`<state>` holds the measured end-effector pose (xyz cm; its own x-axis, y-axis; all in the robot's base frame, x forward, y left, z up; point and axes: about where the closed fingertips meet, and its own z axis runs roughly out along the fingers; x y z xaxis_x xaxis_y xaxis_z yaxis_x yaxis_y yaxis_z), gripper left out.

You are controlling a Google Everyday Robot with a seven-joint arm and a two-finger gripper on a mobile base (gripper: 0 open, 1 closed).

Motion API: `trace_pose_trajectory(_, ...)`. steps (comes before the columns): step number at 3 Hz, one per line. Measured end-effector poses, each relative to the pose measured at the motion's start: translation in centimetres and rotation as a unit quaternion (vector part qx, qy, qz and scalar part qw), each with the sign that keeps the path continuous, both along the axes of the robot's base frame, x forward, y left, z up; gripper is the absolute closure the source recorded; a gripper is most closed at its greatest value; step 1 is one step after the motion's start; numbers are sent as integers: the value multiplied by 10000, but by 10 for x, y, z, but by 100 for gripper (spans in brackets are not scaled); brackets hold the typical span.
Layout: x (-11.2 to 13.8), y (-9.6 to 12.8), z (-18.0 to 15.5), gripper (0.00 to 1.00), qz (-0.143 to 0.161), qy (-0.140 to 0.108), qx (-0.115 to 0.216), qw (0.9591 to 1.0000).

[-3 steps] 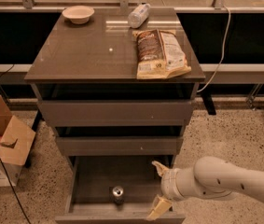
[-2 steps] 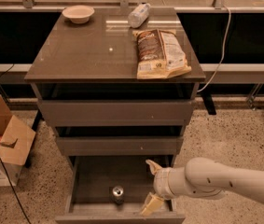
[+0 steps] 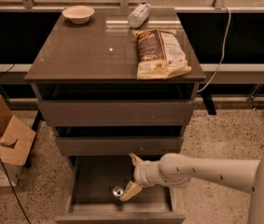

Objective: Pick redbull can from bottom drawer and place on counter

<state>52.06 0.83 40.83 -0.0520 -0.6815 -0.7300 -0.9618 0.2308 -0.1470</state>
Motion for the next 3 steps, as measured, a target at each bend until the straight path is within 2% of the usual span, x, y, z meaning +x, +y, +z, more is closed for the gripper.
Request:
trace_pose_trajectory(2,8,7,-11,0,-4,66,142,9999)
trace_pose_trajectory(3,18,12,-33,0,-107,126,283,9995)
